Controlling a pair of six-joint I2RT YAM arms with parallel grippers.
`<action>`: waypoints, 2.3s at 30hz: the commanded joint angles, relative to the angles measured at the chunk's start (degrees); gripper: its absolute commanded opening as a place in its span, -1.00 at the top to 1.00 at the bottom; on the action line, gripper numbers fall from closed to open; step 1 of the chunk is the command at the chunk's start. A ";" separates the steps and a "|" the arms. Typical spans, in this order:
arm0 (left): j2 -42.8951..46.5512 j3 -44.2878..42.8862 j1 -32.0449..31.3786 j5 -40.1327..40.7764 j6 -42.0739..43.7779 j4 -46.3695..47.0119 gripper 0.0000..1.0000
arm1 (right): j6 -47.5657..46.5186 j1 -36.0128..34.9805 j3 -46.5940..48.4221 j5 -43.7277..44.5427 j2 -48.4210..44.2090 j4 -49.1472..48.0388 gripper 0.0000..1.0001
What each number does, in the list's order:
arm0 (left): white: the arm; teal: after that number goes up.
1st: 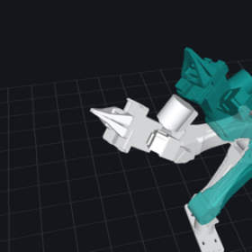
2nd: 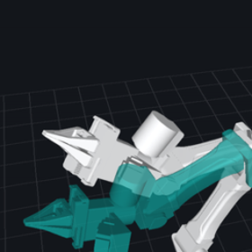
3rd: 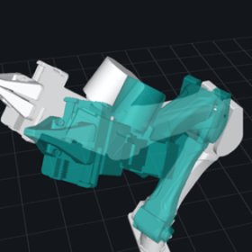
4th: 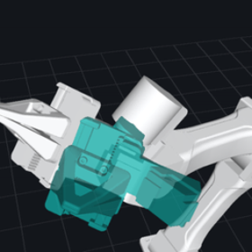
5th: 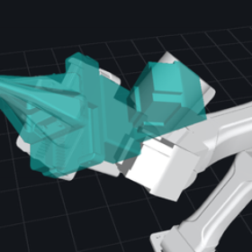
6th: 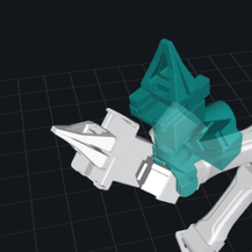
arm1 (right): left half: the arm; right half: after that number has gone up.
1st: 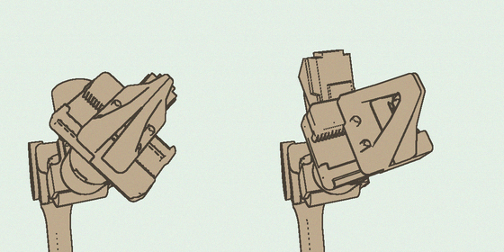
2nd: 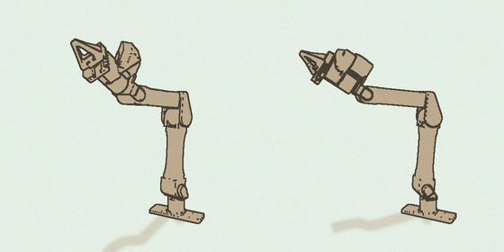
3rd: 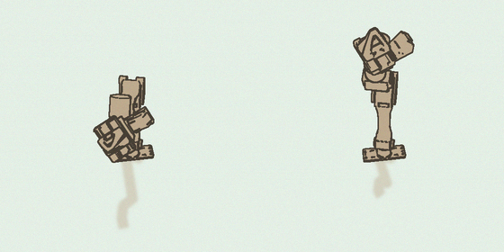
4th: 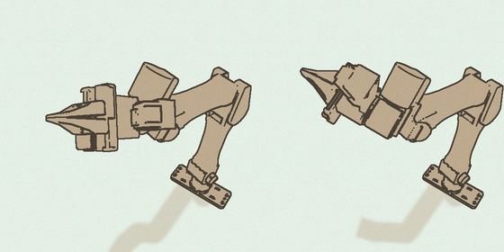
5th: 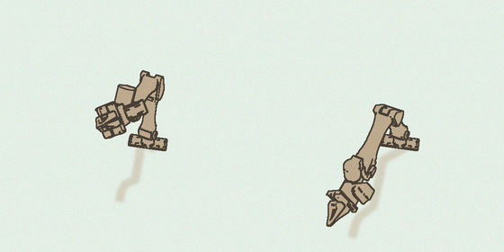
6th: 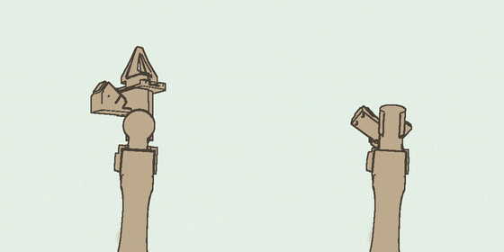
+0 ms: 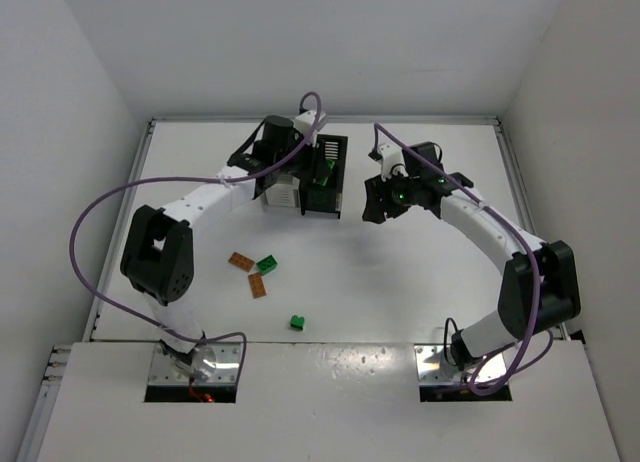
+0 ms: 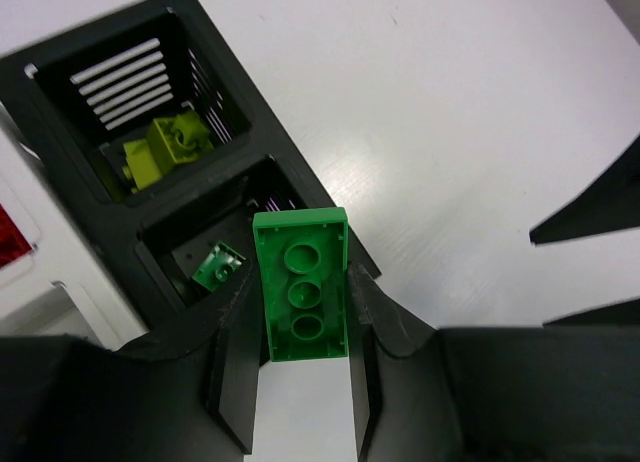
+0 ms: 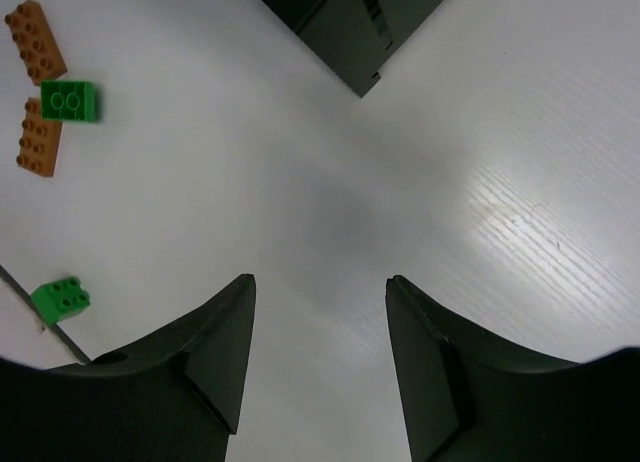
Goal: Sort the legos into containers by color
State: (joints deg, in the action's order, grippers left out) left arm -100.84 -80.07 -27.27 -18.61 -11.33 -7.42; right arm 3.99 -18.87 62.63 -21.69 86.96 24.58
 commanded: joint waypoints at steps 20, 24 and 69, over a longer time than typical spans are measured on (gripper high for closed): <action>-5.34 -8.08 2.92 0.24 0.70 2.32 -0.34 | -12.77 -1.52 3.02 -8.28 -1.35 6.00 -0.21; -1.13 -7.56 4.94 0.77 0.70 1.71 -0.61 | -14.18 -4.76 4.60 -8.89 -0.66 7.14 -0.23; 34.22 13.36 42.91 1.12 0.70 -15.78 -0.99 | -9.27 -47.66 18.31 8.15 29.33 10.23 -0.35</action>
State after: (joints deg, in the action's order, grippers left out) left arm -66.70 -67.13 15.05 -17.19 -10.94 -24.58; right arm -6.70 -66.19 78.11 -15.86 117.25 36.42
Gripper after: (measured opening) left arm 0.995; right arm 0.639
